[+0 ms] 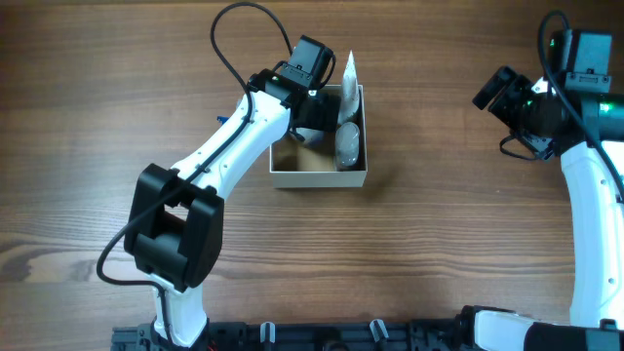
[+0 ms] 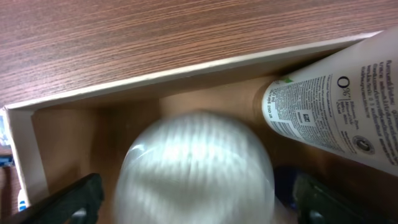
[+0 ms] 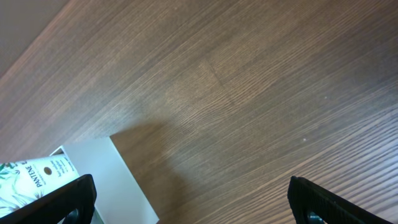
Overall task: Pack container
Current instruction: 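Carry the cotton-swab tub into the box and release, then move the left gripper to the blue razor and grasp its handle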
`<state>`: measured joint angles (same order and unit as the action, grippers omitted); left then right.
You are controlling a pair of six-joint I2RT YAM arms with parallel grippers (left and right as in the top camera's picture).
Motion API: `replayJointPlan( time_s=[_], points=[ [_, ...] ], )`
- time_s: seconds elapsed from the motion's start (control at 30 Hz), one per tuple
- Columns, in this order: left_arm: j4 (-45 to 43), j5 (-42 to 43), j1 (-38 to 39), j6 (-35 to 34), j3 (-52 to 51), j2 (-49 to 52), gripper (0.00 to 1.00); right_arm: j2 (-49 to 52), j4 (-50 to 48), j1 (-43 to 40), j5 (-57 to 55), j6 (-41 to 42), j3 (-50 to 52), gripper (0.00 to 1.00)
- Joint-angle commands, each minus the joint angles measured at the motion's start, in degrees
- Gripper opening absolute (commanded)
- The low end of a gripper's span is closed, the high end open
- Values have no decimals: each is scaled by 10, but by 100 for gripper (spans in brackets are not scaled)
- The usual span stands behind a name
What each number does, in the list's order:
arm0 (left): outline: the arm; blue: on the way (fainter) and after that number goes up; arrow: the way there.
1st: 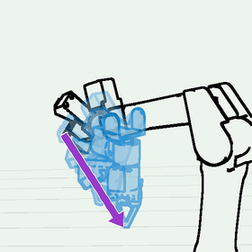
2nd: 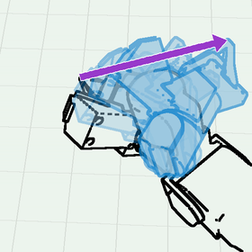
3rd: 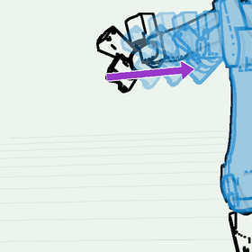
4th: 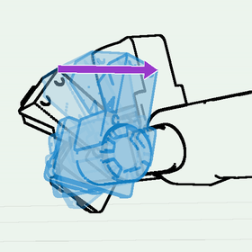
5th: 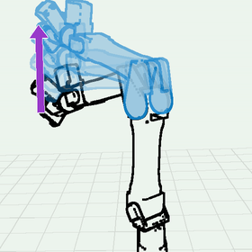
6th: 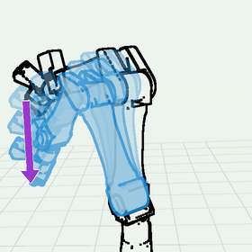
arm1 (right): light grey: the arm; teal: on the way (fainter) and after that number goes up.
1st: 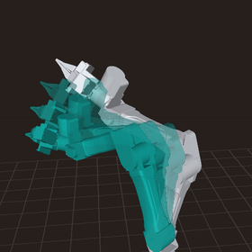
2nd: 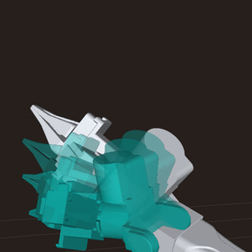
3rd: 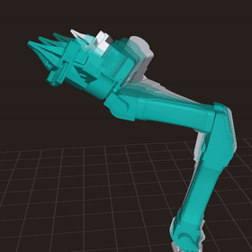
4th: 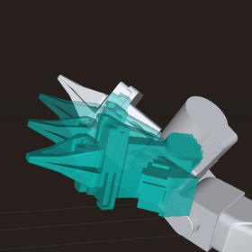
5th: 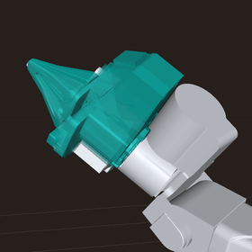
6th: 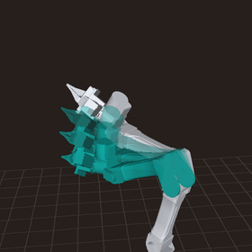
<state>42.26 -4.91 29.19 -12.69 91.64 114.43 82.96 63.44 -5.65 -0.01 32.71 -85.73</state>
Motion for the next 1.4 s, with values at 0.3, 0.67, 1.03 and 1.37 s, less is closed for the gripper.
replayJointPlan(
  time_s=[0.3,0.67,1.03,1.37],
  points=[
    [87,-87,-48,2,19,-153,100,3,0,-2,1,-10,-1,100],
    [214,48,-271,39,-9,-76,99,3,0,-2,1,-10,-1,100],
    [136,83,-292,68,-19,56,86,3,0,-2,1,-10,-1,99],
    [100,78,-287,81,-19,108,79,3,0,-2,1,-10,-1,100]
  ],
)
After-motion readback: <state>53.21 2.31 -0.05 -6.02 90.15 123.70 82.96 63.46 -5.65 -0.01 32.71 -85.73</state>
